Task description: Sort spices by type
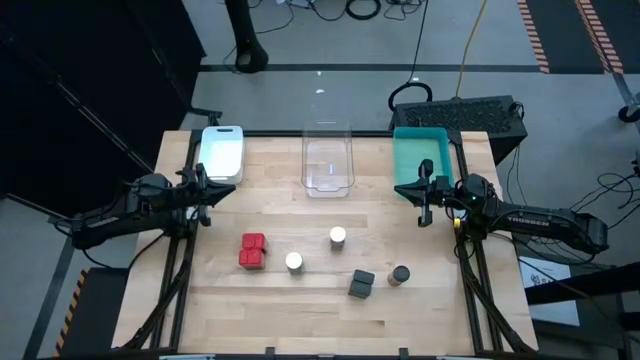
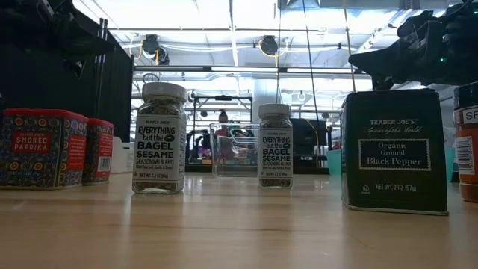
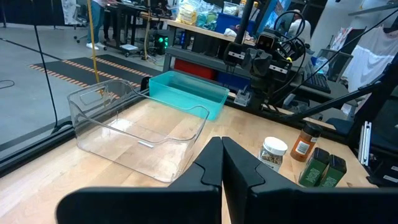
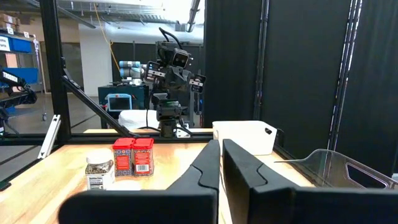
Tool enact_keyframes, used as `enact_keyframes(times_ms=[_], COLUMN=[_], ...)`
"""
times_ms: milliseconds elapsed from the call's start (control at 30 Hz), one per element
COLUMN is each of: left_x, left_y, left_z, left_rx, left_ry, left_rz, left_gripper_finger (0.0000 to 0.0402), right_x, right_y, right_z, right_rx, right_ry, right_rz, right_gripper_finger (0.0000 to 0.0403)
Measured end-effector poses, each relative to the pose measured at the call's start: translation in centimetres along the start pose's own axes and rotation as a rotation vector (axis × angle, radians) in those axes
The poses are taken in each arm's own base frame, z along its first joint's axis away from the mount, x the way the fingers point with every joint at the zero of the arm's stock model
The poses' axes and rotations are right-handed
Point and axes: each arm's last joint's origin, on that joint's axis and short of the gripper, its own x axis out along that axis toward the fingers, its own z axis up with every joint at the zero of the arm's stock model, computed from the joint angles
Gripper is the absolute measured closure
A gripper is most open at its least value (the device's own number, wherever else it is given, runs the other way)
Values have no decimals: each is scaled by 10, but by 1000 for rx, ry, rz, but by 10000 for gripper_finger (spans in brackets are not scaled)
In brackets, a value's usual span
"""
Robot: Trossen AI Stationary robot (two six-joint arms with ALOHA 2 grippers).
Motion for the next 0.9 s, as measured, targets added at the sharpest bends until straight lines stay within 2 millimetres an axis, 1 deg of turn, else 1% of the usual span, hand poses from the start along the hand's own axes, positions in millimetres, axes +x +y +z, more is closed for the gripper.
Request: enact_keyframes(times_ms=[767, 900], left_x=[0, 0], left_y=[0, 0], left_z=[0, 0], left_rx=[0, 1], left_ry=[0, 0], left_rz=[0, 0], left_gripper_finger=[398, 398], right_x=[0, 0], right_y=[0, -2], right_z=[0, 0], right_rx=[-1, -69], right_ry=[-1, 1], right_rz=[-1, -72], right_gripper_finger=[403, 403])
